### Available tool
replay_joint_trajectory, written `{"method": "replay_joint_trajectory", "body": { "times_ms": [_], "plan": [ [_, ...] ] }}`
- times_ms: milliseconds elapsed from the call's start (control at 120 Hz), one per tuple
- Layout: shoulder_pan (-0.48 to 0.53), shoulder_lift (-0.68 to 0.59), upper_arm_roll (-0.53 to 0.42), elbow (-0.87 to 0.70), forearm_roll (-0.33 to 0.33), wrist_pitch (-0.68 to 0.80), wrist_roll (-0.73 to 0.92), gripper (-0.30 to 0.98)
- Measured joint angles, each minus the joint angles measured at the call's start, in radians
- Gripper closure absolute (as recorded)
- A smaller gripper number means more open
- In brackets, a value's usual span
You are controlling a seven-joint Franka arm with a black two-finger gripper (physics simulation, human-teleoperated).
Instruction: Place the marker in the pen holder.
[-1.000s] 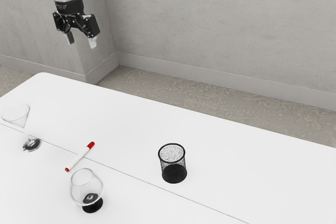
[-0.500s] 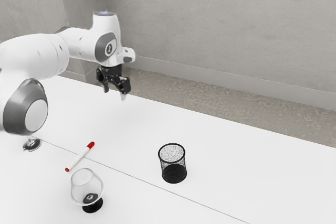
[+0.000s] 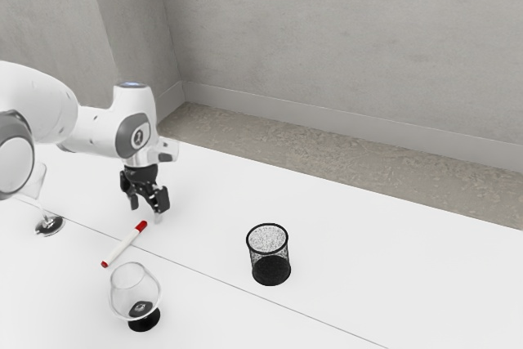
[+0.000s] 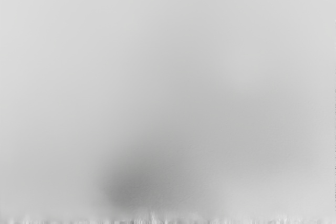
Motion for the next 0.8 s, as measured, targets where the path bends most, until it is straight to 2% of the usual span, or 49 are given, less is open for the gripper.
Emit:
{"method": "replay_joint_trajectory", "body": {
  "times_ms": [317,800],
  "plan": [
    [-0.006,0.011,0.001,-0.046,-0.002,0.101,0.05,0.02],
    [-0.016,-0.049,0.011,-0.131,-0.003,0.125,0.033,0.02]
  ]
}}
